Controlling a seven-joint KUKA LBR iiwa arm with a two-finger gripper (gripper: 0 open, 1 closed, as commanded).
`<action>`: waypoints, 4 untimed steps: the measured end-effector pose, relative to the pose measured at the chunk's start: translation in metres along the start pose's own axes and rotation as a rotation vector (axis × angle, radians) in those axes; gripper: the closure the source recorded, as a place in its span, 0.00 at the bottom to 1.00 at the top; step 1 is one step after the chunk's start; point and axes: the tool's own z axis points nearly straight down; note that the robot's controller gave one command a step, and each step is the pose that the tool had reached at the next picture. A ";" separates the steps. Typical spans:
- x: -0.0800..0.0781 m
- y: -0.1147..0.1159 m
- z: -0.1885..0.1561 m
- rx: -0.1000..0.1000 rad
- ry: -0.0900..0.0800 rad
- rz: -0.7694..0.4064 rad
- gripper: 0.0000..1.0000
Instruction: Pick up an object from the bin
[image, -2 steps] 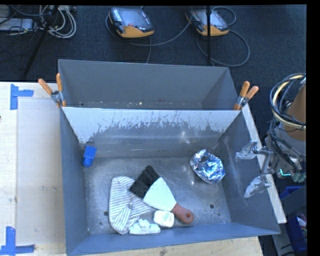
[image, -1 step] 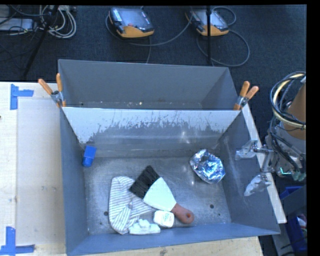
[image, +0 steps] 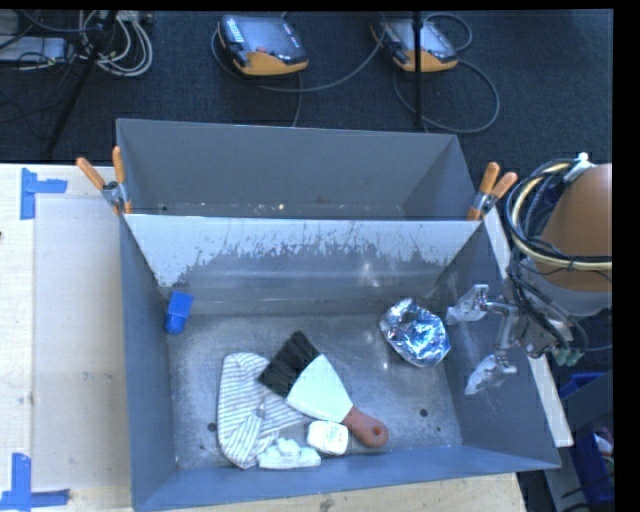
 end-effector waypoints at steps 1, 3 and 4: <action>-0.040 0.040 0.017 -0.003 0.012 0.095 0.00; -0.079 0.024 0.102 -0.003 0.003 -0.057 0.00; -0.082 0.018 0.110 0.000 -0.007 0.050 0.00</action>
Offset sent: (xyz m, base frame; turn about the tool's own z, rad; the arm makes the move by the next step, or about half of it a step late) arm 0.0888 0.0427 -0.1067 -0.0513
